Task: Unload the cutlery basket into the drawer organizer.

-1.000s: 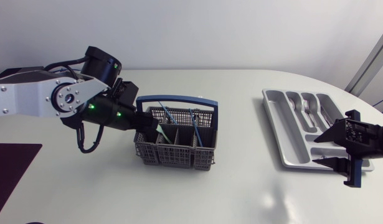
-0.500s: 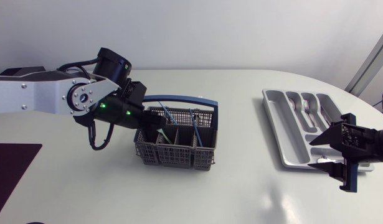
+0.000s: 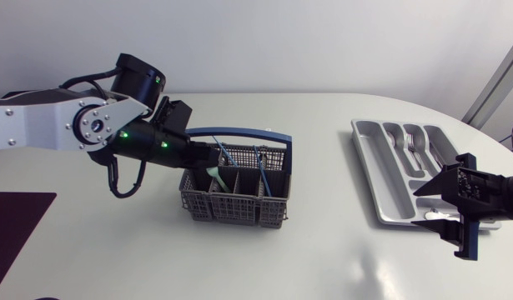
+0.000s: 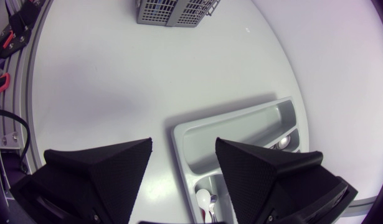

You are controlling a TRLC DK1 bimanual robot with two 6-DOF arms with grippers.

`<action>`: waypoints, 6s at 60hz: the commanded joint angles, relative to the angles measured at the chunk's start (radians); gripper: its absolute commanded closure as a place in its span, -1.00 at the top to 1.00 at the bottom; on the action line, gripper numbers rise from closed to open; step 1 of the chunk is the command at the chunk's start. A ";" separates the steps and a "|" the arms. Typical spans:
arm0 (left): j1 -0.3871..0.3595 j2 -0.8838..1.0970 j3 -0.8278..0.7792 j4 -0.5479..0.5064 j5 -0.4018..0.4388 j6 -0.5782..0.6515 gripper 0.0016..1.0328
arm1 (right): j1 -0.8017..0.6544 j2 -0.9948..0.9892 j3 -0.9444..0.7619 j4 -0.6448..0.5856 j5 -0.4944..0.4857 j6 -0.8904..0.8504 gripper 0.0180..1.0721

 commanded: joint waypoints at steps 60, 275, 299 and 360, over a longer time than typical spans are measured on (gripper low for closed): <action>-0.222 -0.158 0.168 -0.177 0.164 0.179 -0.89 | 0.321 -0.039 0.196 -0.121 -0.238 0.479 0.69; -0.209 0.000 0.123 -0.140 -0.144 0.227 0.38 | -0.445 0.400 0.041 0.522 -0.085 -0.125 -0.82; -0.211 0.035 0.117 -0.140 -0.163 0.225 0.38 | -0.448 0.526 -0.028 0.720 -0.010 -0.223 -0.80; -0.246 0.098 -0.069 0.326 -0.239 0.081 0.34 | -0.345 0.365 -0.149 0.672 0.001 0.116 0.74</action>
